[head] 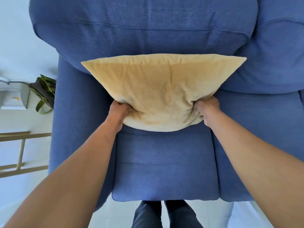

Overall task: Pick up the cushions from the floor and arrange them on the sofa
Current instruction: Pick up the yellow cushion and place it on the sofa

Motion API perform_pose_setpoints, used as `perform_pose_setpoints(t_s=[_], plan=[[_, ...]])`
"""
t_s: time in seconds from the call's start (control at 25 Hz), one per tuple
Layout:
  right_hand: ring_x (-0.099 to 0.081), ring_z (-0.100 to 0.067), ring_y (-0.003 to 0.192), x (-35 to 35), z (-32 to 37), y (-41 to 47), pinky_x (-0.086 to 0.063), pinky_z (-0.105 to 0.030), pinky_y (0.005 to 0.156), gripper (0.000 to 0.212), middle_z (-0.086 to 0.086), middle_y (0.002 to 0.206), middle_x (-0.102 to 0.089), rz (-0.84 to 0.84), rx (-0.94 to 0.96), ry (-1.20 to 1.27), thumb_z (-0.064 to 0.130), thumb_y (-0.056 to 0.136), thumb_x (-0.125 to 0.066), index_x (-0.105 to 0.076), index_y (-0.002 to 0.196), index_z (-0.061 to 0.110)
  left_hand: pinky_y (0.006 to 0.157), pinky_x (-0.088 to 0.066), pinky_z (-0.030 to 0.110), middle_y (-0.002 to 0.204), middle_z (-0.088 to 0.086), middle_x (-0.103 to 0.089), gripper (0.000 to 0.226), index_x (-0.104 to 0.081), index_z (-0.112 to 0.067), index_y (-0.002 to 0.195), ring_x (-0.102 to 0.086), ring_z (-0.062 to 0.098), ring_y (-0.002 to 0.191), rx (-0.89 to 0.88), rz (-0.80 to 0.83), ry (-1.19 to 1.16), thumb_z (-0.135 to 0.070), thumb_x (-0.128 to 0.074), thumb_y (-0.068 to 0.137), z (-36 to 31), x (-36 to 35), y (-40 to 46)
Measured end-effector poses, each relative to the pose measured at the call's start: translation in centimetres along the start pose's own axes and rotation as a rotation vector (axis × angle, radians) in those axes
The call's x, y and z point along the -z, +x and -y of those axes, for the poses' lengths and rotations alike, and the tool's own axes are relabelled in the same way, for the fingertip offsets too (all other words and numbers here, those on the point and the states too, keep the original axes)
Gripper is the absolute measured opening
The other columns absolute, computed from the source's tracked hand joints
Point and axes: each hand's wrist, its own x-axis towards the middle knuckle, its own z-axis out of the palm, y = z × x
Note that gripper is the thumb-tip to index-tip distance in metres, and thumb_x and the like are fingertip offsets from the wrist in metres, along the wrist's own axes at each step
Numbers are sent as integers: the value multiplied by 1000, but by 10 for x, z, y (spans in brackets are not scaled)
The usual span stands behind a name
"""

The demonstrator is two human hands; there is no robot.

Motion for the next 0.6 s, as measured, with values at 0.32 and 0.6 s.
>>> perform_pose_setpoints(t_s=[0.32, 0.6], plan=[[-73, -9, 101, 45, 63, -24, -60, -29, 82, 30, 8, 111, -77, 36, 302, 429, 29, 84, -76, -68, 112, 24, 94, -60, 35, 109, -9, -77, 15, -71, -26, 102, -72, 11, 103, -252, -120, -265, -36, -70, 91, -87, 47, -11], [-63, -2, 82, 50, 72, -15, -53, -22, 75, 17, 12, 93, -70, -165, 350, 272, 24, 92, -73, -72, 108, 18, 90, -64, 43, 89, -2, -66, 7, -69, -25, 85, -60, 15, 80, -335, -419, -181, -30, -72, 89, -87, 55, -14]])
